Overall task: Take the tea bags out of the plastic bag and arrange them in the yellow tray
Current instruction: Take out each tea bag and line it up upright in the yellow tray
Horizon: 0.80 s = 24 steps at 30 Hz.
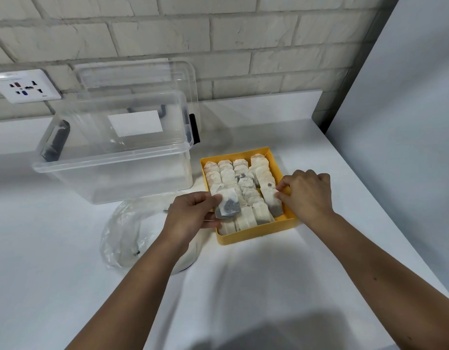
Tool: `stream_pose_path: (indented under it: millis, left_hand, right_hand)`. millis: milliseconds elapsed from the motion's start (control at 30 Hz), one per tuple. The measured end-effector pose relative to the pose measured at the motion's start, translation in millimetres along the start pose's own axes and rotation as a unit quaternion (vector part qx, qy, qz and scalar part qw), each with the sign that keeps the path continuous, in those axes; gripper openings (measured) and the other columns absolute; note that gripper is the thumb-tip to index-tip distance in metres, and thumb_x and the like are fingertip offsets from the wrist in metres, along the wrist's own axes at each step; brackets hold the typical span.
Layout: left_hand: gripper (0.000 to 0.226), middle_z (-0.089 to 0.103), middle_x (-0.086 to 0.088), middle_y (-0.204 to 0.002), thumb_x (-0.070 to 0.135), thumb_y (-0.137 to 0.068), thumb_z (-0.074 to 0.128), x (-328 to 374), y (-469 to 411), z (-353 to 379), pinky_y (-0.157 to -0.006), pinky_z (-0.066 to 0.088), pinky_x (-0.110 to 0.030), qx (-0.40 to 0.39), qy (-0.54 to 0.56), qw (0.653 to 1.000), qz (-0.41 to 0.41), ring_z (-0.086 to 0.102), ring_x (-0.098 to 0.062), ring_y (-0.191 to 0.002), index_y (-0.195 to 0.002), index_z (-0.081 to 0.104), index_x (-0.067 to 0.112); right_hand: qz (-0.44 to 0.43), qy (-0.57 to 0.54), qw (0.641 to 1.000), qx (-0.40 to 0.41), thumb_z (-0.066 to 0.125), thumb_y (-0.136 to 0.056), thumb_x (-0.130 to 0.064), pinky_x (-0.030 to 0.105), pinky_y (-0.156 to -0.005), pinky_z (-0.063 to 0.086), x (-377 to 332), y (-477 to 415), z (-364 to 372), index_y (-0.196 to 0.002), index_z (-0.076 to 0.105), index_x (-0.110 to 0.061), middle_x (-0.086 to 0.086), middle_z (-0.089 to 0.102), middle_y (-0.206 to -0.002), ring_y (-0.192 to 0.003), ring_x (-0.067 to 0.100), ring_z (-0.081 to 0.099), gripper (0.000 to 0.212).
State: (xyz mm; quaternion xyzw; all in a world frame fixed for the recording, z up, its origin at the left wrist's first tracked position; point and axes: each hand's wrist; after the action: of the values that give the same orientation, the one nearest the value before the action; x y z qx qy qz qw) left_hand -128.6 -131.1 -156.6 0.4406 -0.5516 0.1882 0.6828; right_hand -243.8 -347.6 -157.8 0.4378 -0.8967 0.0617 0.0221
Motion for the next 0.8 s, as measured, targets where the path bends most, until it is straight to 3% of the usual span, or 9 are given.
stream_pose_path:
  millis: [67, 167, 233, 267, 400, 500, 600, 733, 800]
  left_hand:
    - [0.016, 0.07, -0.03, -0.098, 0.018, -0.09, 0.07, -0.1, 1.2, 2.4, -0.065, 0.061, -0.029, -0.008, -0.002, 1.0, 0.007, 0.069, -0.034, -0.08, -0.087, 0.074, 0.003]
    - [0.02, 0.065, -0.038, -0.099, 0.018, -0.087, 0.074, 0.3, 2.0, 8.0, -0.061, 0.06, -0.026, -0.018, -0.001, 1.0, 0.017, 0.065, -0.034, -0.076, -0.09, 0.073, -0.002]
    - [0.021, 0.066, -0.032, -0.091, 0.018, -0.085, 0.077, 0.6, 1.1, 12.7, -0.064, 0.062, -0.031, -0.026, 0.003, 0.999, 0.025, 0.064, -0.034, -0.076, -0.091, 0.073, -0.001]
    - [0.021, 0.065, -0.027, -0.086, 0.019, -0.083, 0.078, 1.2, 0.6, 15.2, -0.068, 0.063, -0.036, -0.032, 0.007, 0.999, 0.028, 0.064, -0.034, -0.075, -0.091, 0.074, -0.001]
    - [0.013, 0.066, -0.009, -0.068, 0.016, -0.081, 0.079, 4.1, 1.7, 20.9, -0.073, 0.063, -0.042, -0.043, 0.015, 0.999, 0.028, 0.065, -0.029, -0.068, -0.086, 0.074, 0.004]
    - [0.015, 0.072, -0.013, -0.073, 0.015, -0.082, 0.079, 5.2, 4.1, 21.1, -0.07, 0.063, -0.039, -0.042, 0.025, 0.999, 0.02, 0.068, -0.036, -0.071, -0.089, 0.074, 0.002]
    - [0.011, 0.075, -0.02, -0.085, 0.015, -0.083, 0.078, 4.3, 3.8, 20.0, -0.069, 0.063, -0.037, -0.037, 0.026, 0.999, 0.014, 0.069, -0.04, -0.077, -0.087, 0.073, 0.005]
    - [0.017, 0.061, -0.002, -0.059, 0.017, -0.084, 0.078, -2.0, 0.1, 19.5, -0.077, 0.061, -0.043, -0.026, -0.01, 0.999, 0.027, 0.063, -0.029, -0.066, -0.071, 0.067, 0.012]
    - [0.02, 0.055, -0.002, -0.059, 0.018, -0.084, 0.078, -5.9, -3.2, 17.5, -0.08, 0.06, -0.046, -0.018, -0.019, 0.999, 0.027, 0.063, -0.028, -0.063, -0.071, 0.065, 0.01]
  right_hand:
    - [-0.005, -0.041, 0.998, 0.04, 0.053, -0.091, -0.054, 0.041, -0.096, 0.033, -2.2, 3.3, -5.6, -0.112, 0.066, -0.037, -0.004, 0.06, -0.119, -0.113, 0.021, 0.051, 0.03]
    - [-0.063, -0.27, 0.954, 0.116, 0.061, -0.087, -0.053, 0.041, -0.091, 0.04, -16.3, 13.4, -23.2, -0.096, 0.071, -0.037, -0.013, 0.065, -0.099, -0.096, 0.014, 0.057, 0.021]
    - [-0.111, -0.406, 0.903, 0.082, 0.068, -0.082, -0.049, 0.036, -0.083, 0.048, -28.5, 20.1, -37.4, -0.092, 0.073, -0.034, -0.015, 0.067, -0.084, -0.08, 0.007, 0.06, 0.019]
    - [-0.13, -0.424, 0.894, 0.063, 0.072, -0.08, -0.047, 0.033, -0.08, 0.05, -32.7, 21.5, -42.0, -0.092, 0.074, -0.032, -0.015, 0.067, -0.081, -0.075, 0.007, 0.06, 0.019]
    - [-0.149, -0.388, 0.908, 0.044, 0.08, -0.077, -0.031, 0.017, -0.075, 0.047, -33.3, 19.1, -47.9, -0.086, 0.076, -0.025, -0.013, 0.07, -0.076, -0.066, 0.001, 0.061, 0.011]
    - [-0.133, -0.408, 0.903, 0.032, 0.082, -0.075, -0.022, 0.002, -0.07, 0.04, -26.1, 19.2, -49.9, -0.085, 0.078, -0.021, -0.014, 0.071, -0.079, -0.071, -0.009, 0.059, 0.01]
    - [-0.116, -0.396, 0.909, 0.061, 0.081, -0.075, -0.023, 0.004, -0.069, 0.041, -11.6, 15.2, -55.2, -0.083, 0.077, -0.023, -0.016, 0.069, -0.078, -0.07, -0.008, 0.059, 0.009]
    - [-0.092, -0.323, 0.941, 0.039, 0.077, -0.08, -0.032, 0.008, -0.062, 0.033, 16.8, 4.0, -59.6, -0.083, 0.076, -0.03, -0.017, 0.069, -0.079, -0.069, -0.009, 0.055, 0.005]
    - [-0.091, -0.293, 0.952, 0.0, 0.077, -0.08, -0.034, 0.009, -0.062, 0.032, 26.1, 2.2, -54.2, -0.084, 0.076, -0.029, -0.015, 0.07, -0.081, -0.069, -0.005, 0.055, 0.007]
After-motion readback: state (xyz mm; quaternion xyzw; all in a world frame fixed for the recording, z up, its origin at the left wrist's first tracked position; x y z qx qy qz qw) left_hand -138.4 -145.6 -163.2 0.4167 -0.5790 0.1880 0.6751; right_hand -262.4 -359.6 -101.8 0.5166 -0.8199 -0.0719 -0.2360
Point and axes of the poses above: each hand's wrist, its own y-axis away from the middle knuckle, its own z-axis out of the palm, x = y × z
